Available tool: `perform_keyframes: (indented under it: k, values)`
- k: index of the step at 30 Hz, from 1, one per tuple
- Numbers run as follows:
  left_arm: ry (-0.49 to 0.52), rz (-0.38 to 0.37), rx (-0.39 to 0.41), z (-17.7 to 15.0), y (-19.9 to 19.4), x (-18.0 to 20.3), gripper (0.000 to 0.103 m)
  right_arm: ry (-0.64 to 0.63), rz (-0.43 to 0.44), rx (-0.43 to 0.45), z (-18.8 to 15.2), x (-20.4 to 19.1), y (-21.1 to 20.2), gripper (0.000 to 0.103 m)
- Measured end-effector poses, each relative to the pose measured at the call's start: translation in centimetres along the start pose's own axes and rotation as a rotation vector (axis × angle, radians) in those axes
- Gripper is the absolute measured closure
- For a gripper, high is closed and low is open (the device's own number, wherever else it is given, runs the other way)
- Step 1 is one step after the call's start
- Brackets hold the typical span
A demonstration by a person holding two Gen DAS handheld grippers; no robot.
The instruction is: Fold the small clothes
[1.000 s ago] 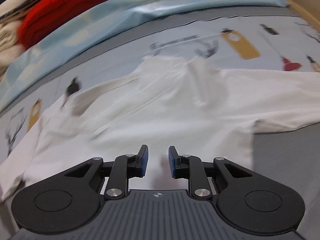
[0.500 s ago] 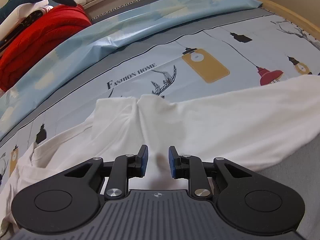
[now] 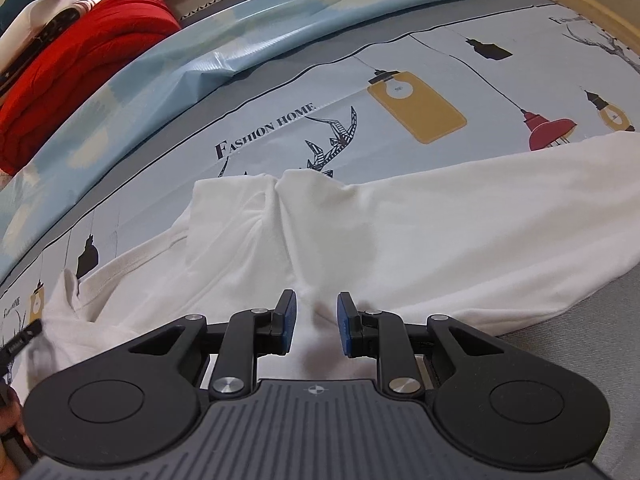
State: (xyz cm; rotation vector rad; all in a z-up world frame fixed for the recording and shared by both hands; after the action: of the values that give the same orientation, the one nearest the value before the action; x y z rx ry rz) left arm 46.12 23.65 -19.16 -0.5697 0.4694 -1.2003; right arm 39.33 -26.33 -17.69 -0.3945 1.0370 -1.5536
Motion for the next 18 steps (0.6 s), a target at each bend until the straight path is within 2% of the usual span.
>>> perform_keyframes:
  k: [2, 4, 5, 6, 7, 8, 9, 10, 12, 13, 14, 15, 18]
  values:
    - [-0.039, -0.121, -0.004, 0.1, -0.6, 0.6, 0.103, 0.0, -0.004, 0.0, 0.0, 0.2, -0.1, 0.08]
    - [-0.006, -0.225, 0.055, 0.8, -2.5, 2.5, 0.102, -0.003, -0.008, -0.004, 0.0, 0.4, -0.2, 0.08]
    - [0.008, -0.281, 0.06, 0.9, -3.1, 3.5, 0.102, -0.005, -0.01, -0.005, 0.0, 0.4, -0.3, 0.08]
    - [0.011, -0.353, 0.043, 0.8, -3.5, 4.6, 0.102, -0.005, -0.011, -0.005, 0.0, 0.5, -0.3, 0.08]
    - [0.009, -0.444, -0.017, 0.2, -3.4, 5.8, 0.101, -0.004, -0.013, -0.005, 0.0, 0.5, -0.3, 0.08]
    - [0.027, -0.47, -0.082, -0.7, -2.8, 6.5, 0.097, -0.001, -0.015, -0.005, -0.1, 0.5, -0.4, 0.08]
    - [0.072, -0.406, -0.138, -1.8, -1.7, 6.5, 0.1, 0.003, -0.015, -0.007, -0.2, 0.5, -0.5, 0.08]
    - [0.09, -0.352, -0.133, -2.3, -0.9, 6.1, 0.1, 0.003, -0.014, -0.01, -0.3, 0.4, -0.6, 0.08]
    - [0.055, -0.291, -0.121, -1.6, -0.9, 5.7, 0.101, -0.006, -0.01, -0.014, -0.5, 0.2, -1.0, 0.08]
    - [0.099, -0.196, -0.089, -0.7, -1.4, 5.7, 0.101, -0.013, -0.012, -0.013, -0.5, 0.1, -1.2, 0.08]
    - [0.139, -0.148, -0.041, 0.2, -2.3, 5.8, 0.1, -0.018, -0.014, -0.009, -0.3, 0.0, -1.6, 0.08]
    - [0.152, -0.143, -0.004, 1.1, -3.3, 5.8, 0.1, -0.022, -0.015, -0.002, -0.1, 0.0, -2.0, 0.08]
    - [0.083, -0.256, 0.001, 2.6, -6.9, 5.9, 0.096, -0.017, -0.013, 0.025, 0.9, 0.2, -3.5, 0.08]
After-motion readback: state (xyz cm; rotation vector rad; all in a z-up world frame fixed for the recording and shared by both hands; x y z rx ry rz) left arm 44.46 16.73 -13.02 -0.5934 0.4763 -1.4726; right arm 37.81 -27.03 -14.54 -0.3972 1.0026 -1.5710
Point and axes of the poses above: each gripper's, at about its wrist camera, not at the fingertips, and y roughly the way its jaws point, x to its right, z to its top, the point moved 9 cm from there along y, roughly the way its jaws point, and after that the axes turned 4 degrees about x, right-handed, at the moved point
